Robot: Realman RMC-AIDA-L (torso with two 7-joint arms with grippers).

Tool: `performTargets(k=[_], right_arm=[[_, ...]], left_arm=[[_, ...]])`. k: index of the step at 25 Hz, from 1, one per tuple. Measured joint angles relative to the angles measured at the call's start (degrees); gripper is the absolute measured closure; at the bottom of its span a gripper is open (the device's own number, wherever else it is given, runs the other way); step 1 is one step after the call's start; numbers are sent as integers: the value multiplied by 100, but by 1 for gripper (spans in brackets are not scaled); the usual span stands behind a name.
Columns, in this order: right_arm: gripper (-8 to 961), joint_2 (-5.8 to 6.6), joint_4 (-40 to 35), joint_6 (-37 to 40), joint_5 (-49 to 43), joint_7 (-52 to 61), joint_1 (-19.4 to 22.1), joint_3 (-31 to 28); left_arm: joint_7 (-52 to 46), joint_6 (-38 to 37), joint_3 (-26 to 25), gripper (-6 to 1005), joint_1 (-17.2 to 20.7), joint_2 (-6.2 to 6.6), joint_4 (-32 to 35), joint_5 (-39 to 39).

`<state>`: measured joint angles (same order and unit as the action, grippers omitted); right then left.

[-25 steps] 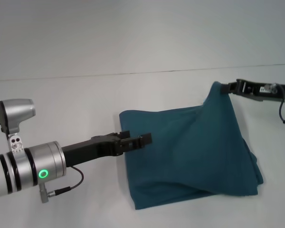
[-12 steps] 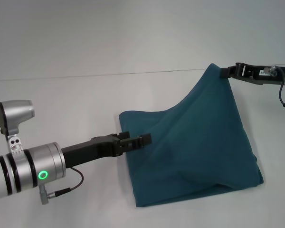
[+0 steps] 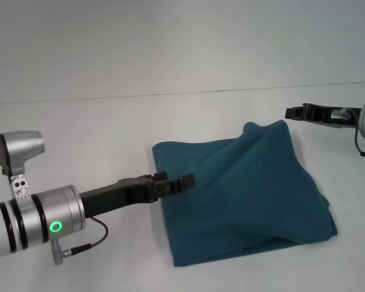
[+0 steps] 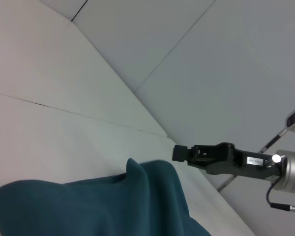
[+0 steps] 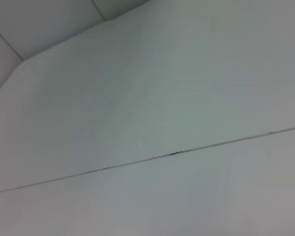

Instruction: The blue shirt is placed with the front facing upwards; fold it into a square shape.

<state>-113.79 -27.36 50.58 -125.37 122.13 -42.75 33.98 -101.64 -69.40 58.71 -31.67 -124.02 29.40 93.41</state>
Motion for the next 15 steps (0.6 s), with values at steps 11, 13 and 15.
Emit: performTargets(k=[11,13,15], right_arm=[[526,-91,-357,177,238,-259,212,-38],[482,-50,-390,413,246,-260,243,-48],[438,3,-393,681,247,-238,266,-45]], left_arm=[[-5,113,0,41,-53,6,13,2],[-5,269,-1,41,-96,14,40,2],[-4,330,-4,41,-117,19,45,3]])
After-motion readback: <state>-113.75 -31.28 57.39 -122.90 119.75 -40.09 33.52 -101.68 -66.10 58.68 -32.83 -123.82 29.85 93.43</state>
